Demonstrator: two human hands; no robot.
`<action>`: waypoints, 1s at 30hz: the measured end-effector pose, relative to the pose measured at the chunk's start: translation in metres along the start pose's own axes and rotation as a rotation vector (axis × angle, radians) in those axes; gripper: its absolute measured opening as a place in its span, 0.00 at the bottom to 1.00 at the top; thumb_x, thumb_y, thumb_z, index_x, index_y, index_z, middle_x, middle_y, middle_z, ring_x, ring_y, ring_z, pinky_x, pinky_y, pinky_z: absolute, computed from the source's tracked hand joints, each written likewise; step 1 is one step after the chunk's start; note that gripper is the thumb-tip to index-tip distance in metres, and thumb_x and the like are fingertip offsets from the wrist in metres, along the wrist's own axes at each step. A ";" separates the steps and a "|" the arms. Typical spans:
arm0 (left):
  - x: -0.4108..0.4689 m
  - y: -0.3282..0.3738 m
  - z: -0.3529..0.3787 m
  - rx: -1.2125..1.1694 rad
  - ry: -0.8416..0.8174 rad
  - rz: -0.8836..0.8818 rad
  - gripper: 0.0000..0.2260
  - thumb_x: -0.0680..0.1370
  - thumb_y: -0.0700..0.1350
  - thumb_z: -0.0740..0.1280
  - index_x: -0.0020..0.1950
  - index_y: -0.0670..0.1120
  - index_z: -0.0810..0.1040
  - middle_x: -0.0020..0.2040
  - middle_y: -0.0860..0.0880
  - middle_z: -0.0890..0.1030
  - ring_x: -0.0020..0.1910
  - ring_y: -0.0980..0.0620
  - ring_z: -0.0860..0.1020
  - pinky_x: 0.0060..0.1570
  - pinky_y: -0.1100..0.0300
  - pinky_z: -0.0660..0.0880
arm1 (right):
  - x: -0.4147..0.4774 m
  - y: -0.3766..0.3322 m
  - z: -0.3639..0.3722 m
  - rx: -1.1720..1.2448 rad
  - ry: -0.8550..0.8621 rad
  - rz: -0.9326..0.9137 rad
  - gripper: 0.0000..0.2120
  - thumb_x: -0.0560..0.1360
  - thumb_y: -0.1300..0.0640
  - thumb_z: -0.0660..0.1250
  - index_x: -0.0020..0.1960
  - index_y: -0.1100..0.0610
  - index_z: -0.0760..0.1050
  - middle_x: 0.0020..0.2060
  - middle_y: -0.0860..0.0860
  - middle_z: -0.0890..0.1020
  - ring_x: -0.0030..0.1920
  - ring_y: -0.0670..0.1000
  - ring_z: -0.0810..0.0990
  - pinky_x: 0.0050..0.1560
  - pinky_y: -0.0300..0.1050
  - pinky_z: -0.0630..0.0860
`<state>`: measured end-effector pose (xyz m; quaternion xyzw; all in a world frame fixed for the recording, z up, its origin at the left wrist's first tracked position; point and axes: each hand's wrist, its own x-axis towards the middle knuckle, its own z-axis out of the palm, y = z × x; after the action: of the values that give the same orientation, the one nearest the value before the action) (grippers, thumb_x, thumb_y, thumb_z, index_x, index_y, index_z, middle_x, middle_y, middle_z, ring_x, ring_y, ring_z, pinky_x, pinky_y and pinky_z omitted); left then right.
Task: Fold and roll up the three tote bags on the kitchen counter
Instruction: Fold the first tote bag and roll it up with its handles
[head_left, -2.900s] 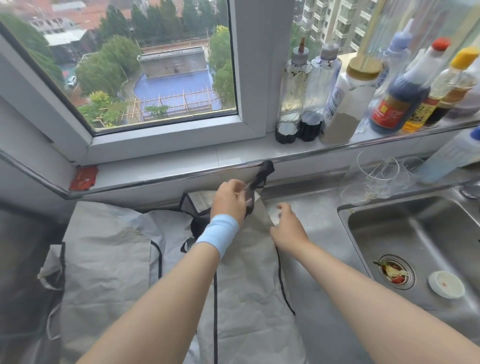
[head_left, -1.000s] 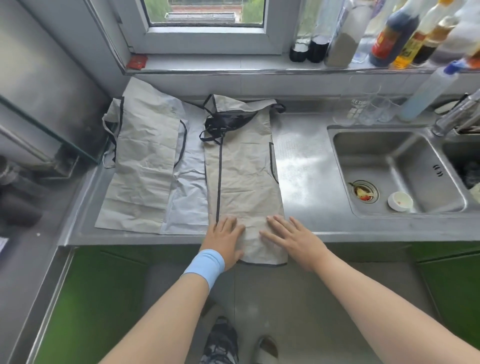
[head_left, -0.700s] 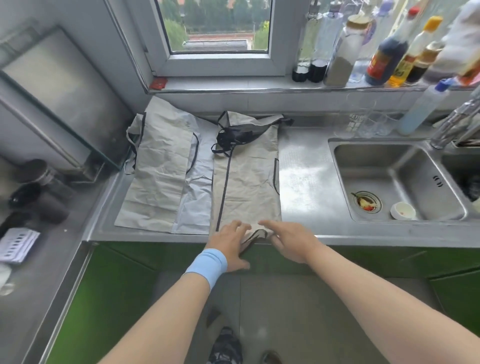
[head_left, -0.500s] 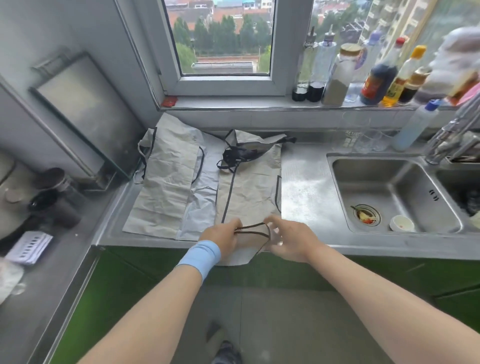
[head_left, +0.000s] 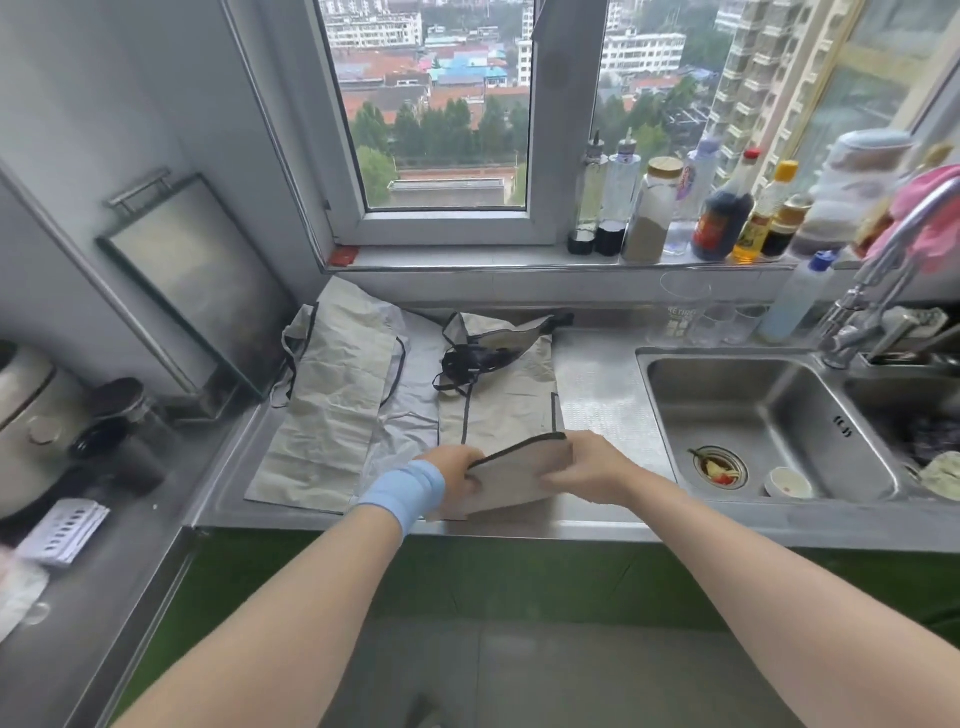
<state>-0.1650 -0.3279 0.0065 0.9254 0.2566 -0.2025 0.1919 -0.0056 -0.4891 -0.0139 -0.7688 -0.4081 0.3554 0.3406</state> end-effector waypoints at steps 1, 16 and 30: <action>0.000 0.003 -0.007 0.021 -0.062 0.006 0.11 0.78 0.47 0.64 0.59 0.47 0.77 0.55 0.46 0.81 0.53 0.44 0.78 0.48 0.59 0.71 | -0.001 0.000 -0.003 -0.016 -0.065 0.047 0.06 0.66 0.58 0.71 0.33 0.53 0.76 0.28 0.41 0.77 0.30 0.47 0.75 0.29 0.38 0.68; 0.133 -0.036 -0.029 0.131 0.390 0.052 0.25 0.73 0.41 0.66 0.69 0.55 0.68 0.64 0.50 0.73 0.62 0.46 0.71 0.59 0.52 0.71 | 0.121 0.046 -0.024 -0.027 0.294 0.270 0.04 0.70 0.57 0.66 0.40 0.51 0.79 0.39 0.46 0.83 0.44 0.50 0.81 0.42 0.44 0.77; 0.248 -0.093 -0.033 -0.182 0.220 -0.013 0.12 0.78 0.45 0.59 0.54 0.56 0.80 0.54 0.50 0.81 0.51 0.45 0.79 0.52 0.56 0.76 | 0.252 0.090 0.002 -1.003 -0.031 -0.054 0.15 0.72 0.57 0.60 0.53 0.45 0.80 0.53 0.46 0.80 0.59 0.55 0.77 0.64 0.55 0.60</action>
<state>-0.0127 -0.1406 -0.1065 0.9190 0.2996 -0.0770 0.2445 0.1320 -0.3084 -0.1562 -0.8217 -0.5535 0.1177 -0.0678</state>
